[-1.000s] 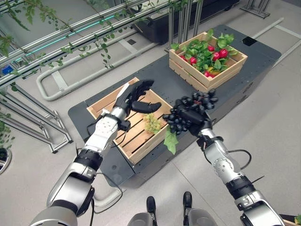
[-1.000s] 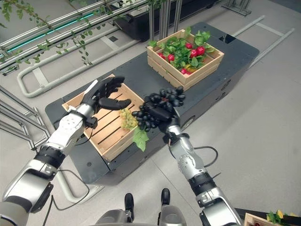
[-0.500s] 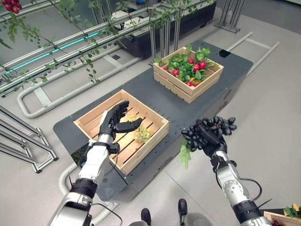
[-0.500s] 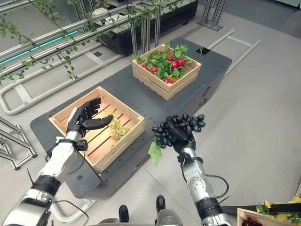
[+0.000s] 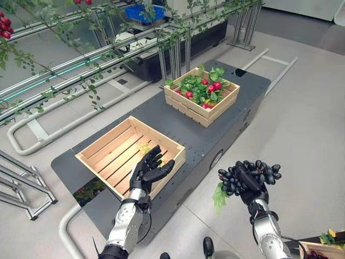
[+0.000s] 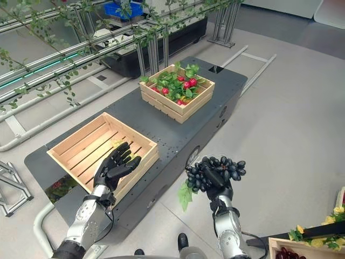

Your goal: Pick up the fruits from the basket on one side to the basket on the other side

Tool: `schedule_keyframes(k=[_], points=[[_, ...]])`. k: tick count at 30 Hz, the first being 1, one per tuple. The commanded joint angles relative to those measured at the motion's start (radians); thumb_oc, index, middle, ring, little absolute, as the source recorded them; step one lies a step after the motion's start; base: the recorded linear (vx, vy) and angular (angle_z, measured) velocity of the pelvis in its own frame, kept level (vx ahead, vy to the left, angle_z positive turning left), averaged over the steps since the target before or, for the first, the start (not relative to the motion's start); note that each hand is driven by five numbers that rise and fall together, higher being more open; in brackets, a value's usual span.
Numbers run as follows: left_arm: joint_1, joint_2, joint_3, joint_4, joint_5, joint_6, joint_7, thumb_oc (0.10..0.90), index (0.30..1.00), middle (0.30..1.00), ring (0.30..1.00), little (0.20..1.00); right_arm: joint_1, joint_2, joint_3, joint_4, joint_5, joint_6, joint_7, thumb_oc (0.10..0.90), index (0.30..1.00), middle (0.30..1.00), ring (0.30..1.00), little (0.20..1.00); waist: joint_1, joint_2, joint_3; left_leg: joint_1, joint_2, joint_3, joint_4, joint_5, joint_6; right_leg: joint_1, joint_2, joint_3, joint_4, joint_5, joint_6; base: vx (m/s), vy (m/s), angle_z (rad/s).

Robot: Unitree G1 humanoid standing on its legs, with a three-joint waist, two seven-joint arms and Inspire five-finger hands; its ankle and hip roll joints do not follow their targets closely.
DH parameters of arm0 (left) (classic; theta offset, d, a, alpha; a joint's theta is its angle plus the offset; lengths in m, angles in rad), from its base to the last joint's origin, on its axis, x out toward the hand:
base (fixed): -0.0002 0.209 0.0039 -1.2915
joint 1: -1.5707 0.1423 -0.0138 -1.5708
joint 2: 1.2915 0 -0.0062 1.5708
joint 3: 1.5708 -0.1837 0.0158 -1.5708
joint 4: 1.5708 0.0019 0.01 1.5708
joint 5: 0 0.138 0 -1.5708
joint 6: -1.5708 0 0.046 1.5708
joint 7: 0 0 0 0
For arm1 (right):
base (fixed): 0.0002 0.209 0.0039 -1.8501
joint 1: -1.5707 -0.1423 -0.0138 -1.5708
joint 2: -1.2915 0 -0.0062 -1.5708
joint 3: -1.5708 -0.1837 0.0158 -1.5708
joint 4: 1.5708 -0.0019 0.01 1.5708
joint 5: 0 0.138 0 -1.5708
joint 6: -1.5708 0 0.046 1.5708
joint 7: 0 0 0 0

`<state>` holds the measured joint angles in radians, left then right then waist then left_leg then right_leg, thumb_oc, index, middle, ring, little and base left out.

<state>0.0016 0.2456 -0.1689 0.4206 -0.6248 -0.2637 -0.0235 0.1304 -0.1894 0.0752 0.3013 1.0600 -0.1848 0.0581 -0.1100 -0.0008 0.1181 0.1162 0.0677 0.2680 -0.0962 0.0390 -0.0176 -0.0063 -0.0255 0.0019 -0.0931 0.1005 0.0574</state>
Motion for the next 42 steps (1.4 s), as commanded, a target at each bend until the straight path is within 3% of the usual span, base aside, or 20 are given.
schedule_keyframes(k=[1, 2, 4, 6, 11, 13, 14, 15, 16, 19, 22, 24, 25, 29, 33, 38, 41, 42], points=[[-0.058, 0.007, 0.039, 0.028, -0.04, -0.098, -0.023, 0.8, 0.9, 0.9, 0.9, 0.9, -0.079, -0.001, -0.105, -0.098, -0.014, -0.071, 0.046, 0.4, 0.3, 0.3, 0.3, 0.3, -0.022, -0.008, -0.069, 0.042, 0.004, -0.041, 0.047, -0.096, 0.026, 0.046, 0.012, 0.09, 0.006, -0.05, -0.034, -0.05, 0.037, -0.34], [-0.054, 0.002, 0.04, 0.029, -0.053, -0.105, -0.019, 0.8, 0.9, 0.9, 0.9, 0.9, -0.082, -0.008, -0.105, -0.087, -0.02, -0.064, 0.049, 0.4, 0.3, 0.3, 0.3, 0.3, -0.016, -0.01, -0.062, 0.017, -0.015, -0.082, 0.102, -0.119, 0.036, 0.042, 0.019, 0.13, 0.006, -0.042, -0.038, -0.08, 0.103, -0.56], [-0.028, -0.009, 0.059, 0.025, -0.079, -0.149, 0.012, 0.8, 0.9, 0.9, 0.9, 0.9, -0.113, -0.03, -0.086, -0.049, -0.024, -0.014, 0.052, 0.4, 0.3, 0.3, 0.3, 0.3, 0.017, -0.003, -0.042, -0.02, -0.107, -0.269, 0.146, -0.161, 0.074, 0.041, 0.034, 0.234, 0.006, -0.009, -0.03, -0.06, 0.209, -0.79], [-0.011, -0.007, 0.078, -0.003, -0.078, -0.156, 0.0, 0.8, 0.9, 0.9, 0.9, 0.9, -0.128, -0.032, -0.073, -0.043, -0.02, -0.004, 0.036, 0.4, 0.3, 0.3, 0.3, 0.3, 0.037, 0.001, -0.036, -0.038, -0.15, -0.343, 0.159, -0.163, 0.09, 0.031, 0.041, 0.279, 0.006, 0.01, -0.024, -0.06, 0.204, -1.48], [-0.003, 0.035, 0.079, -0.087, -0.047, -0.162, -0.063, 0.8, 0.9, 0.9, 0.9, 0.9, -0.111, 0.003, -0.062, -0.044, -0.005, -0.08, 0.013, 0.4, 0.3, 0.3, 0.3, 0.3, 0.031, 0.01, -0.001, -0.035, -0.17, -0.324, 0.123, -0.153, 0.12, -0.054, 0.005, 0.269, 0.006, 0.078, 0.016, -0.13, 0.242, -1.05], [0.009, 0.056, 0.083, -0.094, -0.048, -0.181, -0.062, 0.8, 0.9, 0.9, 0.9, 0.9, -0.077, 0.018, -0.061, -0.069, -0.006, -0.059, 0.012, 0.4, 0.3, 0.3, 0.3, 0.3, 0.023, 0.013, 0.024, -0.025, -0.171, -0.303, 0.093, -0.133, 0.118, -0.09, -0.02, 0.199, 0.013, 0.109, 0.037, -0.19, 0.224, -0.02], [0.026, 0.074, 0.095, -0.122, -0.052, -0.168, -0.039, 0.8, 0.9, 0.9, 0.9, 0.9, -0.064, 0.024, -0.063, -0.067, 0.004, -0.023, 0.024, 0.4, 0.3, 0.3, 0.3, 0.3, 0.028, 0.02, 0.041, 0.001, -0.165, -0.277, 0.05, -0.115, 0.113, -0.1, -0.027, 0.113, 0.043, 0.117, 0.045, -0.16, 0.15, -0.13], [0.027, 0.076, 0.096, -0.124, -0.053, -0.167, -0.038, 0.8, 0.9, 0.9, 0.9, 0.9, -0.064, 0.025, -0.063, -0.066, 0.004, -0.021, 0.026, 0.4, 0.3, 0.3, 0.3, 0.3, 0.031, 0.019, 0.04, 0.0, -0.165, -0.272, 0.046, -0.112, 0.113, -0.104, -0.028, 0.107, 0.047, 0.12, 0.046, -0.17, 0.122, -0.43], [0.035, 0.089, 0.106, -0.136, -0.065, -0.16, -0.035, 0.8, 0.9, 0.9, 0.9, 0.9, -0.065, 0.03, -0.058, -0.055, 0.004, -0.012, 0.038, 0.4, 0.3, 0.3, 0.3, 0.3, 0.042, 0.024, 0.047, 0.012, -0.159, -0.248, 0.02, -0.101, 0.113, -0.111, -0.038, 0.043, 0.103, 0.12, 0.05, -0.13, 0.066, -0.72], [0.048, 0.107, 0.119, -0.148, -0.087, -0.149, -0.047, 0.8, 0.9, 0.9, 0.9, 0.9, -0.076, 0.033, -0.031, -0.025, 0.009, 0.008, 0.052, 0.4, 0.3, 0.3, 0.3, 0.3, 0.065, 0.041, 0.051, 0.009, -0.143, -0.198, 0.009, -0.085, 0.12, -0.117, -0.056, -0.07, 0.302, 0.055, 0.034, -0.16, 0.052, -0.76], [0.048, 0.1, 0.12, -0.142, -0.084, -0.146, -0.022, 0.8, 0.9, 0.9, 0.9, 0.9, -0.083, 0.044, 0.015, 0.003, -0.002, 0.036, 0.085, 0.4, 0.3, 0.3, 0.3, 0.3, 0.101, 0.045, 0.036, -0.012, -0.13, -0.159, 0.009, -0.078, 0.127, -0.08, -0.091, -0.177, 0.421, -0.035, 0.0, -0.09, -0.018, -0.54], [0.043, 0.095, 0.12, -0.125, -0.114, -0.149, -0.036, 0.8, 0.9, 0.9, 0.9, 0.9, -0.086, 0.053, 0.041, 0.027, -0.008, 0.039, 0.107, 0.4, 0.3, 0.3, 0.3, 0.3, 0.12, 0.038, 0.028, -0.02, -0.124, -0.149, 0.009, -0.074, 0.124, -0.026, -0.095, -0.21, 0.378, -0.091, -0.009, -0.06, -0.177, -0.52], [0.037, 0.087, 0.119, -0.113, -0.144, -0.157, -0.041, 0.8, 0.9, 0.9, 0.9, 0.9, -0.086, 0.057, 0.055, 0.044, -0.017, 0.042, 0.115, 0.4, 0.3, 0.3, 0.3, 0.3, 0.133, 0.027, 0.013, -0.028, -0.118, -0.14, 0.009, -0.067, 0.109, 0.032, -0.084, -0.227, 0.231, -0.109, -0.011, -0.03, -0.299, -0.55], [0.027, 0.052, 0.105, -0.154, -0.204, -0.148, -0.019, 0.8, 0.9, 0.9, 0.9, 0.9, -0.1, 0.059, 0.085, 0.025, -0.025, 0.053, 0.083, 0.4, 0.3, 0.3, 0.3, 0.3, 0.133, 0.001, -0.019, -0.041, -0.101, -0.105, 0.009, -0.062, 0.083, 0.097, -0.058, -0.21, 0.047, -0.075, -0.009, -0.02, -0.212, -0.52], [0.022, 0.031, 0.079, -0.174, -0.176, -0.14, 0.001, 0.8, 0.9, 0.9, 0.9, 0.9, -0.104, 0.055, 0.071, 0.02, -0.014, 0.04, 0.004, 0.4, 0.3, 0.3, 0.3, 0.3, 0.123, -0.007, -0.031, -0.035, -0.089, -0.111, 0.009, -0.068, 0.075, 0.114, -0.039, -0.2, 0.023, -0.079, -0.02, 0.0, -0.176, -0.37], [0.033, 0.031, 0.079, -0.177, -0.182, -0.11, 0.012, 0.8, 0.9, 0.9, 0.9, 0.9, -0.077, 0.055, 0.052, 0.018, -0.007, 0.026, 0.005, 0.4, 0.3, 0.3, 0.3, 0.3, 0.102, -0.014, -0.033, -0.017, -0.083, -0.11, 0.009, -0.071, 0.068, 0.113, -0.011, -0.179, 0.034, -0.099, -0.041, 0.01, -0.193, -0.12], [0.053, 0.024, 0.071, -0.192, -0.164, -0.105, 0.004, 0.8, 0.9, 0.9, 0.9, 0.9, -0.075, 0.051, 0.05, 0.021, -0.011, 0.016, -0.009, 0.4, 0.3, 0.3, 0.3, 0.3, 0.098, -0.039, 0.005, -0.097, -0.075, -0.085, 0.26, -0.109, 0.048, 0.112, -0.013, -0.158, 0.07, -0.108, -0.071, -0.04, -0.194, -0.1], [0.062, 0.021, 0.071, -0.202, -0.163, -0.102, -0.004, 0.8, 0.9, 0.9, 0.9, 0.9, -0.076, 0.044, 0.051, 0.028, -0.012, -0.004, -0.009, 0.4, 0.3, 0.3, 0.3, 0.3, 0.103, -0.042, 0.029, -0.169, -0.057, -0.1, 0.385, -0.075, 0.027, 0.11, -0.01, -0.159, 0.093, -0.112, -0.087, -0.15, -0.158, -0.29]])
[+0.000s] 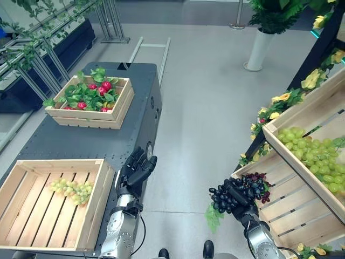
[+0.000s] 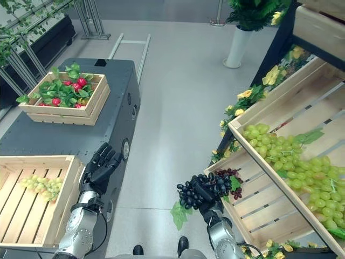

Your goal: Pick up the fruits from the basket on one side to the basket on the other side

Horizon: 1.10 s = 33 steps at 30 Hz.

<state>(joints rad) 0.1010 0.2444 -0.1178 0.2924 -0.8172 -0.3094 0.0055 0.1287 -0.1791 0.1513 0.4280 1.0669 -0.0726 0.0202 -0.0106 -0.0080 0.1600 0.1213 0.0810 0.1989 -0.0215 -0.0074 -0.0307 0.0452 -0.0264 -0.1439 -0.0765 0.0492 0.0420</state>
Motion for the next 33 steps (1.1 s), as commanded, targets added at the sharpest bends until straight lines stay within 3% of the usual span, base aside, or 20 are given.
schedule_keyframes(k=[1, 4, 5, 12, 18, 20, 21, 23, 25, 26, 28, 33], points=[[-0.033, 0.02, 0.023, -0.077, 0.023, -0.056, -0.045, 0.8, 0.9, 0.9, 0.9, 0.9, -0.084, 0.025, -0.029, -0.086, -0.021, -0.139, 0.035, 0.4, 0.3, 0.3, 0.3, 0.3, 0.009, -0.031, 0.008, -0.217, -0.07, -0.073, 0.357, 0.002, 0.032, 0.05, -0.005, 0.001, 0.104, -0.068, -0.081, -0.14, -0.071, -0.37], [-0.025, 0.012, 0.02, -0.072, 0.017, -0.075, -0.043, 0.8, 0.9, 0.9, 0.9, 0.9, -0.121, 0.007, -0.024, -0.06, -0.031, -0.175, 0.024, 0.4, 0.3, 0.3, 0.3, 0.3, 0.029, -0.011, 0.022, -0.211, -0.104, -0.201, 0.218, 0.039, 0.04, 0.033, 0.008, 0.068, 0.143, -0.085, -0.08, -0.05, 0.116, -0.52], [-0.031, 0.021, 0.008, -0.072, 0.013, -0.074, -0.028, 0.8, 0.9, 0.9, 0.9, 0.9, -0.143, -0.001, -0.026, -0.046, -0.036, -0.19, 0.017, 0.4, 0.3, 0.3, 0.3, 0.3, 0.026, -0.002, 0.018, -0.181, -0.107, -0.207, 0.136, 0.01, 0.055, 0.026, 0.007, 0.079, 0.147, -0.095, -0.081, 0.01, 0.189, -0.7], [-0.081, 0.034, -0.05, -0.039, 0.027, -0.06, 0.027, 0.8, 0.9, 0.9, 0.9, 0.9, -0.122, 0.0, -0.049, -0.013, -0.03, -0.226, -0.043, 0.4, 0.3, 0.3, 0.3, 0.3, -0.012, 0.023, -0.005, -0.101, -0.11, -0.18, 0.02, -0.002, 0.068, 0.009, -0.009, 0.081, 0.125, -0.073, -0.05, 0.08, 0.152, -0.59], [-0.086, 0.039, -0.098, -0.034, 0.012, -0.058, 0.05, 0.8, 0.9, 0.9, 0.9, 0.9, -0.134, -0.006, -0.073, -0.016, -0.022, -0.289, -0.067, 0.4, 0.3, 0.3, 0.3, 0.3, -0.025, 0.023, 0.009, -0.103, -0.119, -0.169, -0.023, -0.002, 0.084, -0.037, -0.006, 0.114, 0.07, -0.022, -0.027, 0.03, 0.09, -0.21], [-0.087, 0.039, -0.103, -0.055, 0.016, -0.071, 0.078, 0.8, 0.9, 0.9, 0.9, 0.9, -0.166, -0.006, -0.073, -0.014, -0.028, -0.302, -0.079, 0.4, 0.3, 0.3, 0.3, 0.3, -0.015, 0.022, 0.032, -0.111, -0.112, -0.129, -0.024, -0.005, 0.088, -0.062, -0.021, 0.069, 0.082, -0.019, -0.015, -0.09, 0.026, -0.19], [-0.105, 0.043, -0.105, -0.077, 0.024, -0.089, 0.101, 0.8, 0.9, 0.9, 0.9, 0.9, -0.207, -0.009, -0.068, -0.007, -0.027, -0.318, -0.081, 0.4, 0.3, 0.3, 0.3, 0.3, -0.001, 0.024, 0.064, -0.137, -0.106, -0.099, -0.004, -0.011, 0.092, -0.094, -0.035, 0.032, 0.113, -0.027, -0.012, -0.2, -0.013, -0.43], [-0.13, 0.05, -0.115, -0.088, 0.029, -0.106, 0.119, 0.8, 0.9, 0.9, 0.9, 0.9, -0.246, -0.018, -0.062, 0.005, -0.025, -0.336, -0.081, 0.4, 0.3, 0.3, 0.3, 0.3, 0.008, 0.024, 0.096, -0.176, -0.105, -0.08, 0.045, -0.024, 0.09, -0.12, -0.045, 0.02, 0.131, -0.03, -0.012, -0.2, -0.038, -0.65], [-0.178, 0.057, -0.123, -0.086, 0.011, -0.122, 0.12, 0.8, 0.9, 0.9, 0.9, 0.9, -0.318, -0.057, -0.075, 0.028, -0.029, -0.356, -0.075, 0.4, 0.3, 0.3, 0.3, 0.3, 0.013, 0.027, 0.157, -0.263, -0.1, -0.058, 0.186, -0.06, 0.082, -0.167, -0.052, 0.003, 0.2, -0.056, -0.027, -0.17, -0.059, -0.32], [-0.183, 0.058, -0.123, -0.086, 0.009, -0.122, 0.119, 0.8, 0.9, 0.9, 0.9, 0.9, -0.325, -0.06, -0.077, 0.029, -0.031, -0.357, -0.076, 0.4, 0.3, 0.3, 0.3, 0.3, 0.013, 0.027, 0.161, -0.276, -0.099, -0.057, 0.205, -0.066, 0.081, -0.175, -0.053, 0.001, 0.21, -0.06, -0.028, -0.13, -0.034, 0.03], [-0.207, 0.056, -0.141, -0.082, 0.005, -0.123, 0.118, 0.8, 0.9, 0.9, 0.9, 0.9, -0.4, -0.109, -0.094, 0.031, -0.085, -0.354, -0.094, 0.4, 0.3, 0.3, 0.3, 0.3, 0.013, 0.035, 0.213, -0.368, -0.09, -0.048, 0.368, -0.118, 0.077, -0.251, -0.064, -0.033, 0.351, -0.115, -0.057, -0.09, -0.016, 0.08], [-0.231, 0.058, -0.19, -0.09, -0.004, -0.105, 0.128, 0.8, 0.9, 0.9, 0.9, 0.9, -0.508, -0.19, -0.125, 0.065, -0.088, -0.376, -0.119, 0.4, 0.3, 0.3, 0.3, 0.3, 0.021, 0.044, 0.273, -0.5, -0.096, -0.078, 0.541, -0.18, 0.083, -0.384, -0.077, -0.049, 0.557, -0.193, -0.09, -0.02, -0.005, 0.09]])
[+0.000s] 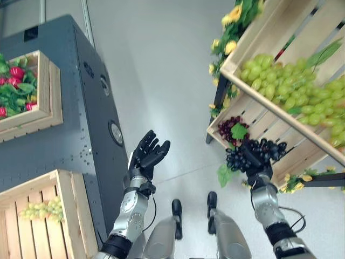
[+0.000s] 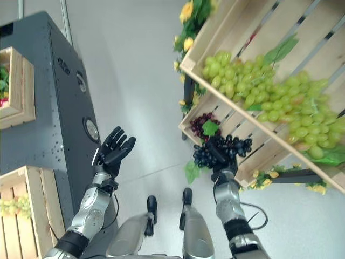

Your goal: Pick up the fruits from the basket on one side to the basket on the other side

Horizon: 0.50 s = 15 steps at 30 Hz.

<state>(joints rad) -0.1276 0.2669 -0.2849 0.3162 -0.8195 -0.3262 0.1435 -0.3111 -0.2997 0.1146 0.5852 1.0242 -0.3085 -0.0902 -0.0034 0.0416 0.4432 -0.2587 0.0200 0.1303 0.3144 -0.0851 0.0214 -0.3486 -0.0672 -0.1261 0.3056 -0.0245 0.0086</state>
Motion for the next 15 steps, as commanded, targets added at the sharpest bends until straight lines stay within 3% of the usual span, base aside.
schedule_keyframes(k=[1, 6, 15], points=[[-0.001, 0.04, -0.03, -0.117, -0.006, -0.087, -0.011, 0.8, 0.9, 0.9, 0.9, 0.9, -0.087, -0.085, -0.098, -0.084, -0.042, -0.14, -0.014, 0.4, 0.3, 0.3, 0.3, 0.3, 0.015, -0.004, -0.003, -0.137, -0.038, -0.013, 0.224, -0.109, 0.035, -0.01, -0.038, -0.07, 0.207, -0.131, -0.061, -0.01, -0.005, 0.19], [-0.006, 0.061, -0.052, -0.134, -0.021, -0.076, -0.009, 0.8, 0.9, 0.9, 0.9, 0.9, -0.169, -0.167, -0.148, -0.046, -0.04, -0.121, -0.032, 0.4, 0.3, 0.3, 0.3, 0.3, 0.026, 0.003, 0.023, -0.22, -0.053, -0.022, 0.314, -0.141, 0.051, -0.096, -0.047, -0.076, 0.326, -0.169, -0.072, 0.02, 0.013, 0.21], [-0.035, 0.118, -0.095, -0.178, -0.054, -0.043, 0.008, 0.8, 0.9, 0.9, 0.9, 0.9, -0.373, -0.414, -0.215, 0.175, 0.023, -0.002, -0.116, 0.4, 0.3, 0.3, 0.3, 0.3, 0.072, 0.001, 0.055, -0.38, -0.07, -0.044, 0.479, -0.175, 0.076, -0.25, -0.069, -0.093, 0.486, -0.199, -0.085, 0.02, -0.024, 0.1]])
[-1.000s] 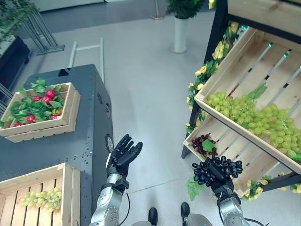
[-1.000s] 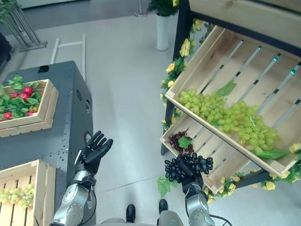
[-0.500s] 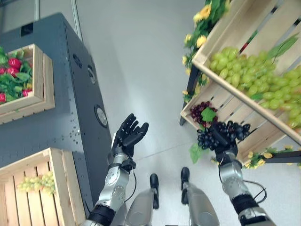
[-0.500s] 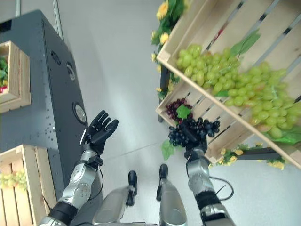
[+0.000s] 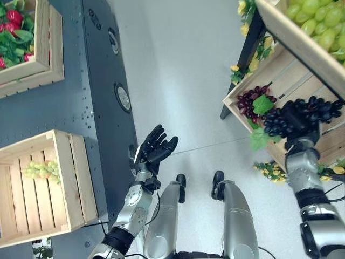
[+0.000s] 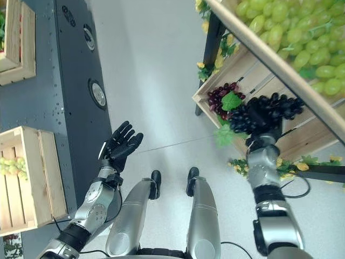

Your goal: Pick up the fruits from the basket on one side to the basket on the other side

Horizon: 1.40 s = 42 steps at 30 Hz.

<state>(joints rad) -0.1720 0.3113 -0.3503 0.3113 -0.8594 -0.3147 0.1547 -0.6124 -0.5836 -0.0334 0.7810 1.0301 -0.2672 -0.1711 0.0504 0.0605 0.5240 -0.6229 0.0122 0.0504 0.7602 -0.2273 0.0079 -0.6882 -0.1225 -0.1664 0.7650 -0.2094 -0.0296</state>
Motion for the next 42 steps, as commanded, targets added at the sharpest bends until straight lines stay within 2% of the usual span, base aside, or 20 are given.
schedule_keyframes(k=[1, 2, 5, 6, 9, 10, 12, 15, 18, 24, 29, 30, 31, 34, 35, 42], points=[[0.008, 0.075, -0.031, -0.175, -0.014, -0.053, -0.003, 0.8, 0.9, 0.9, 0.9, 0.9, -0.078, -0.135, -0.065, -0.013, 0.011, -0.038, -0.04, 0.4, 0.3, 0.3, 0.3, 0.3, 0.02, -0.018, -0.026, -0.019, -0.063, 0.036, 0.036, -0.033, 0.089, 0.086, -0.014, -0.053, 0.029, -0.014, -0.046, 0.01, -0.071, 0.09], [0.002, 0.087, -0.038, -0.187, -0.011, -0.045, 0.0, 0.8, 0.9, 0.9, 0.9, 0.9, -0.106, -0.168, -0.058, 0.026, -0.021, 0.003, -0.064, 0.4, 0.3, 0.3, 0.3, 0.3, 0.026, -0.018, -0.021, -0.034, -0.063, 0.035, 0.049, -0.035, 0.091, 0.071, -0.017, -0.055, 0.041, -0.012, -0.045, 0.0, -0.081, 0.08], [-0.004, 0.123, -0.042, -0.221, -0.009, -0.038, 0.017, 0.8, 0.9, 0.9, 0.9, 0.9, -0.161, -0.285, 0.007, 0.105, -0.232, 0.138, -0.163, 0.4, 0.3, 0.3, 0.3, 0.3, 0.039, -0.02, -0.011, -0.067, -0.06, 0.036, 0.066, -0.037, 0.097, 0.039, -0.021, -0.066, 0.053, -0.004, -0.041, -0.01, -0.084, 0.09], [-0.004, 0.122, -0.041, -0.221, -0.009, -0.038, 0.017, 0.8, 0.9, 0.9, 0.9, 0.9, -0.163, -0.285, 0.008, 0.105, -0.232, 0.138, -0.163, 0.4, 0.3, 0.3, 0.3, 0.3, 0.038, -0.02, -0.011, -0.068, -0.06, 0.036, 0.067, -0.037, 0.097, 0.039, -0.021, -0.067, 0.053, -0.004, -0.041, -0.01, -0.041, 0.04], [0.003, 0.15, -0.049, -0.23, -0.014, -0.047, 0.031, 0.8, 0.9, 0.9, 0.9, 0.9, -0.242, -0.411, 0.126, 0.218, -0.57, 0.295, -0.256, 0.4, 0.3, 0.3, 0.3, 0.3, 0.046, -0.022, -0.004, -0.094, -0.054, 0.032, 0.076, -0.031, 0.096, 0.015, -0.02, -0.072, 0.06, 0.004, -0.038, -0.01, -0.06, 0.05], [0.003, 0.157, -0.052, -0.233, -0.014, -0.05, 0.033, 0.8, 0.9, 0.9, 0.9, 0.9, -0.263, -0.438, 0.159, 0.235, -0.625, 0.336, -0.27, 0.4, 0.3, 0.3, 0.3, 0.3, 0.047, -0.022, -0.004, -0.102, -0.055, 0.029, 0.076, -0.03, 0.096, 0.007, -0.019, -0.072, 0.064, 0.004, -0.038, 0.03, -0.051, 0.07], [0.007, 0.168, -0.063, -0.239, -0.016, -0.058, 0.035, 0.8, 0.9, 0.9, 0.9, 0.9, -0.3, -0.474, 0.227, 0.262, -0.717, 0.411, -0.267, 0.4, 0.3, 0.3, 0.3, 0.3, 0.053, -0.022, -0.004, -0.097, -0.058, 0.022, 0.07, -0.042, 0.092, 0.01, -0.013, -0.066, 0.057, 0.0, -0.025, 0.03, -0.033, 0.1], [0.015, 0.176, -0.07, -0.253, -0.013, -0.063, 0.038, 0.8, 0.9, 0.9, 0.9, 0.9, -0.355, -0.502, 0.296, 0.293, -0.762, 0.498, -0.246, 0.4, 0.3, 0.3, 0.3, 0.3, 0.057, -0.02, -0.004, -0.104, -0.061, 0.022, 0.057, -0.041, 0.093, 0.001, -0.012, -0.069, 0.054, 0.002, -0.022, -0.02, -0.013, 0.04], [0.018, 0.191, -0.069, -0.26, -0.026, -0.064, 0.022, 0.8, 0.9, 0.9, 0.9, 0.9, -0.431, -0.522, 0.393, 0.338, -0.935, 0.586, -0.188, 0.4, 0.3, 0.3, 0.3, 0.3, 0.066, -0.016, -0.004, -0.112, -0.065, 0.02, 0.046, -0.037, 0.092, -0.007, -0.013, -0.074, 0.049, 0.006, -0.02, -0.03, -0.017, 0.02], [0.021, 0.195, -0.074, -0.262, -0.026, -0.066, 0.001, 0.8, 0.9, 0.9, 0.9, 0.9, -0.503, -0.535, 0.509, 0.376, -1.075, 0.653, -0.157, 0.4, 0.3, 0.3, 0.3, 0.3, 0.077, -0.014, -0.004, -0.106, -0.068, 0.018, 0.025, -0.023, 0.087, -0.002, -0.014, -0.082, 0.044, 0.004, -0.02, -0.02, -0.011, 0.01], [0.024, 0.196, -0.068, -0.266, -0.026, -0.059, -0.008, 0.8, 0.9, 0.9, 0.9, 0.9, -0.538, -0.538, 0.547, 0.389, -1.124, 0.657, -0.188, 0.4, 0.3, 0.3, 0.3, 0.3, 0.085, -0.01, -0.004, -0.088, -0.071, 0.015, 0.005, -0.009, 0.083, 0.014, -0.015, -0.088, 0.036, 0.002, -0.022, 0.0, 0.0, 0.0], [0.025, 0.196, -0.068, -0.266, -0.027, -0.059, -0.009, 0.8, 0.9, 0.9, 0.9, 0.9, -0.54, -0.538, 0.547, 0.389, -1.125, 0.657, -0.19, 0.414, 0.321, 0.321, 0.321, 0.321, 0.085, -0.01, -0.004, -0.088, -0.071, 0.015, 0.005, -0.008, 0.082, 0.015, -0.015, -0.088, 0.036, 0.002, -0.022, -0.02, -0.029, 0.03], [0.025, 0.198, -0.06, -0.269, -0.033, -0.052, -0.015, 0.8, 0.9, 0.9, 0.9, 0.9, -0.543, -0.541, 0.544, 0.387, -1.132, 0.65, -0.196, 0.5, 0.451, 0.451, 0.451, 0.451, 0.086, -0.009, -0.004, -0.087, -0.073, 0.016, 0.001, -0.001, 0.081, 0.016, -0.017, -0.091, 0.035, 0.001, -0.024, -0.02, -0.018, 0.05], [0.03, 0.193, -0.055, -0.273, -0.037, -0.047, -0.024, 0.8, 0.9, 0.9, 0.9, 0.9, -0.55, -0.542, 0.549, 0.385, -1.14, 0.648, -0.205, 0.51, 0.465, 0.465, 0.465, 0.465, 0.089, -0.006, -0.004, -0.078, -0.075, 0.018, -0.006, 0.005, 0.079, 0.023, -0.016, -0.092, 0.031, -0.002, -0.027, -0.02, -0.006, 0.09], [0.031, 0.192, -0.053, -0.273, -0.041, -0.043, -0.027, 0.8, 0.9, 0.9, 0.9, 0.9, -0.55, -0.543, 0.55, 0.382, -1.118, 0.648, -0.214, 0.8, 0.9, 0.9, 0.9, 0.9, 0.089, -0.005, -0.004, -0.072, -0.074, 0.018, -0.006, 0.001, 0.078, 0.028, -0.016, -0.09, 0.033, -0.007, -0.026, -0.01, 0.003, 0.09], [0.024, 0.183, -0.052, -0.264, -0.046, -0.046, -0.039, 0.8, 0.9, 0.9, 0.9, 0.9, -0.521, -0.519, 0.496, 0.379, -0.991, 0.637, -0.23, 0.8, 0.9, 0.9, 0.9, 0.9, 0.087, -0.004, -0.004, -0.057, -0.074, 0.023, -0.007, -0.003, 0.079, 0.036, -0.015, -0.088, 0.041, -0.017, -0.03, 0.0, 0.001, 0.02]])
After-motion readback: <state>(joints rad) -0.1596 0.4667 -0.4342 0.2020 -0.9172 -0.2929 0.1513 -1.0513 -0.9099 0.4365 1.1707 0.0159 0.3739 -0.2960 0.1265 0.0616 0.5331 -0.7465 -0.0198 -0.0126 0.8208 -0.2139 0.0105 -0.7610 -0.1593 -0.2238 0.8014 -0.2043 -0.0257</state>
